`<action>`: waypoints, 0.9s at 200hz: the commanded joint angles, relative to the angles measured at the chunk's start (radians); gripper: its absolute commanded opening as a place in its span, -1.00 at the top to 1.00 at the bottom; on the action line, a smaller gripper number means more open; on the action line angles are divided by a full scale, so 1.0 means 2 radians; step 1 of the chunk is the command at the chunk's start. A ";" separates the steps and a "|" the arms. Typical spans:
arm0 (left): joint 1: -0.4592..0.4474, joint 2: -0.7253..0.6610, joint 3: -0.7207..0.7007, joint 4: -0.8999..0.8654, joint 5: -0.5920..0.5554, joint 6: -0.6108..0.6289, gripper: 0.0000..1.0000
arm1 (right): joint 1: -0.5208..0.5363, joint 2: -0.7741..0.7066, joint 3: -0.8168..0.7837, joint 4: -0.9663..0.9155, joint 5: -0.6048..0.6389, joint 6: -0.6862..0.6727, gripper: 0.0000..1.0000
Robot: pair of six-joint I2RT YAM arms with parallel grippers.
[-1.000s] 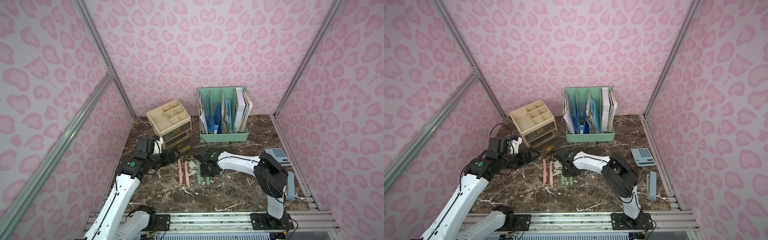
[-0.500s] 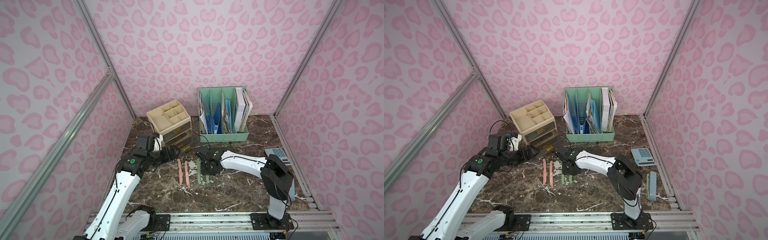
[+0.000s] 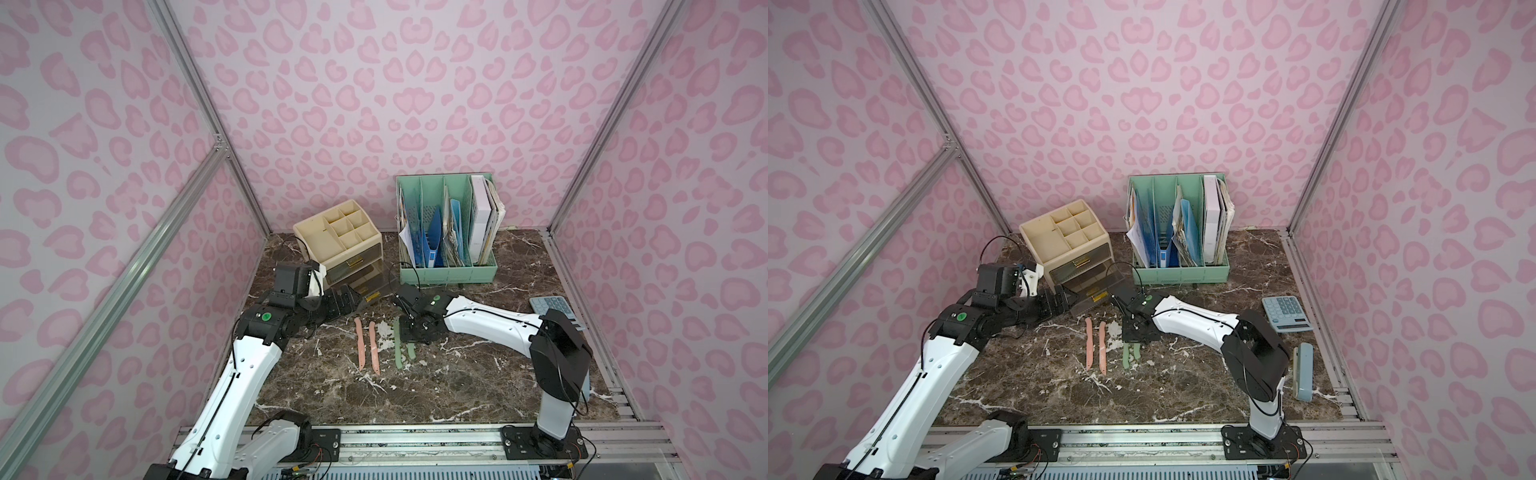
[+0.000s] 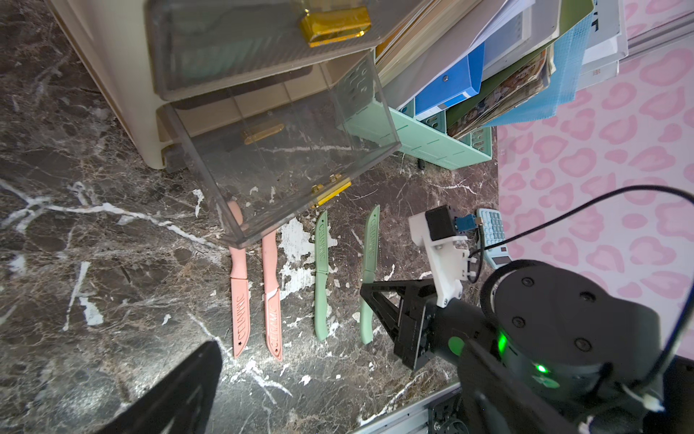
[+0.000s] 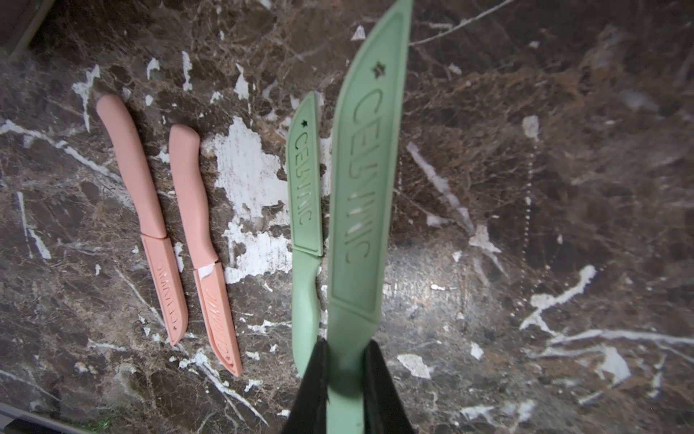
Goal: Place the fruit knives into the drawer by color
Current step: Pick up the fruit knife from the center of the board, then place the fruit knife in the drawer.
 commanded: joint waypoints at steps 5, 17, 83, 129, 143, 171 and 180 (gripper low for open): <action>0.000 0.002 0.007 0.007 -0.007 0.005 -0.97 | 0.001 -0.007 0.010 -0.006 -0.001 -0.001 1.00; 0.000 0.004 0.009 0.007 -0.008 0.006 -0.98 | 0.000 -0.009 0.014 -0.007 -0.002 -0.002 1.00; 0.001 0.023 0.033 0.005 -0.017 0.010 -0.98 | -0.010 -0.030 0.034 0.013 -0.030 -0.002 1.00; 0.003 0.044 0.063 0.002 -0.023 0.011 -0.97 | -0.021 -0.033 0.060 0.042 -0.071 0.002 1.00; 0.005 0.050 0.071 0.002 -0.023 0.010 -0.98 | -0.023 -0.033 0.072 0.041 -0.076 0.007 1.00; 0.007 0.057 0.080 0.004 -0.022 0.009 -0.98 | -0.029 -0.040 0.083 0.048 -0.084 0.021 1.00; 0.008 0.059 0.081 0.004 -0.022 0.009 -0.98 | -0.030 -0.043 0.087 0.051 -0.084 0.025 1.00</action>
